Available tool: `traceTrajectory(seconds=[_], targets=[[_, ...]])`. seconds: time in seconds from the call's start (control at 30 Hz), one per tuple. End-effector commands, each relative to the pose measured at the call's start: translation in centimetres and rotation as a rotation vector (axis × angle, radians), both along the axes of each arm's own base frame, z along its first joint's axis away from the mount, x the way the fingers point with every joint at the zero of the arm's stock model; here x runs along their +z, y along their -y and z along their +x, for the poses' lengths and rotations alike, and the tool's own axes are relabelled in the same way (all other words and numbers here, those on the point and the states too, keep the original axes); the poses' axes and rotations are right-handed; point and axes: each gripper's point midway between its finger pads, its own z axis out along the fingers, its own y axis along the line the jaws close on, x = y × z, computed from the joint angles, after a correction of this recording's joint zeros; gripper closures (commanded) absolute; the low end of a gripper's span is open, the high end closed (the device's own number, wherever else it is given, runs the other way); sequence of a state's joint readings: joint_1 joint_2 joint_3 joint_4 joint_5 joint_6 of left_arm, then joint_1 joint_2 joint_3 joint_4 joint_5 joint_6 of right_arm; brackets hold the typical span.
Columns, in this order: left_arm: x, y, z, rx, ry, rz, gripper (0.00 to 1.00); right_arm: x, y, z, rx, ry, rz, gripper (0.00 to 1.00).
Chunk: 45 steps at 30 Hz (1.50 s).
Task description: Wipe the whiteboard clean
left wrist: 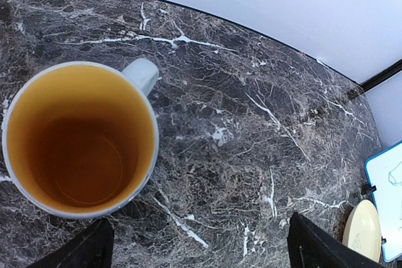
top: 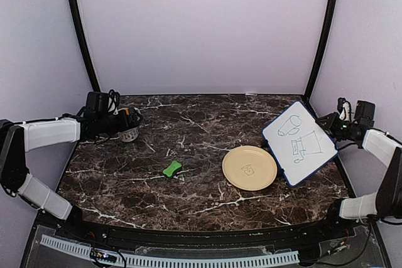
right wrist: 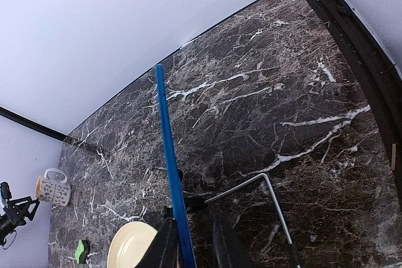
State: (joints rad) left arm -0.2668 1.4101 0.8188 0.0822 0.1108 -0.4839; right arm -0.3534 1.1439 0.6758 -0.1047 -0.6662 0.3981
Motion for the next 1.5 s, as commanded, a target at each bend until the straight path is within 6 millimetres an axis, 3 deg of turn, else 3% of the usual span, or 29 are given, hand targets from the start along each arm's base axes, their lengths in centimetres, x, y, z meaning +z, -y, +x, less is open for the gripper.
traceTrajectory(seconds=[0.0, 0.27, 0.37, 0.5, 0.73, 0.9, 1.17, 1.47], targets=[[0.5, 1.0, 0.3, -0.046, 0.022, -0.023, 0.01, -2.0, -1.6, -1.3, 0.059, -0.067, 0.060, 0.84], [0.2, 1.6, 0.2, -0.081, 0.010, -0.032, 0.01, -2.8, -3.6, -1.4, 0.130, -0.074, 0.093, 0.89], [0.1, 2.9, -0.6, -0.164, -0.006, -0.054, 0.01, -2.8, -4.7, -1.3, 0.172, -0.076, 0.089, 0.91], [-0.5, 5.9, -3.1, -0.319, -0.038, -0.021, 0.02, -2.7, -5.1, -1.2, 0.188, -0.072, 0.086, 0.96], [-3.7, 10.1, -9.2, -0.527, -0.194, 0.241, 0.13, -2.7, -5.9, -1.1, 0.216, -0.067, 0.085, 1.00], [-6.3, 11.1, -11.8, -0.626, -0.274, 0.403, 0.16, -2.7, -6.2, -1.2, 0.225, -0.064, 0.082, 1.00], [-7.9, 12.1, -11.7, -0.655, -0.290, 0.574, 0.25, -2.9, -6.4, -1.2, 0.235, -0.070, 0.086, 1.00], [-8.9, 14.4, -11.8, -0.714, -0.284, 0.613, 0.34, -2.9, -6.6, -1.3, 0.243, -0.068, 0.092, 1.00]])
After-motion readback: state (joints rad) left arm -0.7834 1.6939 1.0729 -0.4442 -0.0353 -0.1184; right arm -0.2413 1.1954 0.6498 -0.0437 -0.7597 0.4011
